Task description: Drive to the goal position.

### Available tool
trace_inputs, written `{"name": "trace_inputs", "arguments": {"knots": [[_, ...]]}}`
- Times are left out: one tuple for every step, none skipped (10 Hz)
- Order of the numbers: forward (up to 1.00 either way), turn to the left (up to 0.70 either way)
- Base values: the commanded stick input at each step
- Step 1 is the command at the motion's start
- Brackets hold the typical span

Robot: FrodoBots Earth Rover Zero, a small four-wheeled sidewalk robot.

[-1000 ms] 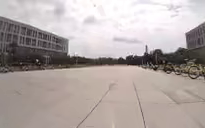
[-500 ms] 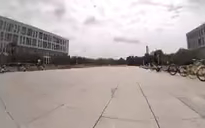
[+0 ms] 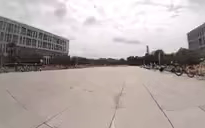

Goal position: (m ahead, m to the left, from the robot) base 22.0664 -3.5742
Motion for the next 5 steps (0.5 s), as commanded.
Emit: {"name": "trace_inputs", "arguments": {"knots": [[1.00,0.00],[1.00,0.00],[1.00,0.00],[1.00,0.00],[1.00,0.00]]}}
